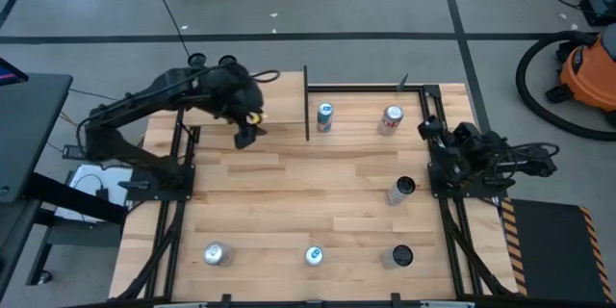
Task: Place canned beverage on shelf
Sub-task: Put the top blue soda can on the shelf
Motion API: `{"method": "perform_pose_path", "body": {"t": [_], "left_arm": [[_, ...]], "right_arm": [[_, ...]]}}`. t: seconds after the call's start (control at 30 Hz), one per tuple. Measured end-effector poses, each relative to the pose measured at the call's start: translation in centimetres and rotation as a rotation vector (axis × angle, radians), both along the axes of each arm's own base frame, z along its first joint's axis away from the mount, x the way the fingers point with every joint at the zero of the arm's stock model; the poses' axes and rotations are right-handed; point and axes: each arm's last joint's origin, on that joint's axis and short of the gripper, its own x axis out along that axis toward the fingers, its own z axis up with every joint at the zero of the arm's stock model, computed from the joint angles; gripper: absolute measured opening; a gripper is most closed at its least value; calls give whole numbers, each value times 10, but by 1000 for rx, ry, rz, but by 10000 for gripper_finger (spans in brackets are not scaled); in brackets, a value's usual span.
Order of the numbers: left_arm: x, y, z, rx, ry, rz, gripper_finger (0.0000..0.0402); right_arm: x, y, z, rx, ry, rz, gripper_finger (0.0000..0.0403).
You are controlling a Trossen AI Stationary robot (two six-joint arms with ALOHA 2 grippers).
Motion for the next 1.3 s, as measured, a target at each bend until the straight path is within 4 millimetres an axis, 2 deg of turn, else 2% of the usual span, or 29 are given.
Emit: {"method": "perform_pose_path", "body": {"t": [0.23, 0.5, 0.7, 0.93, 1.1, 1.3], "left_arm": [[-38, -11, 2, 1, -121, 56, 311], [-54, -19, -9, 16, -198, 42, 311], [-55, -19, -25, 31, -227, 33, 311], [-56, -20, -55, 42, -237, 25, 311], [-61, -21, -76, 39, -270, 33, 311], [-60, -21, -89, 63, -391, 33, 311]], "right_arm": [[1, -4, 19, 29, 153, -170, 285], [10, -6, 53, -21, 258, -288, 285], [34, -11, 83, -86, 431, -411, 285], [64, -23, 114, -122, 608, -513, 285], [89, -37, 121, -125, 752, -577, 285], [113, -60, 127, -113, 843, -598, 285]]}}
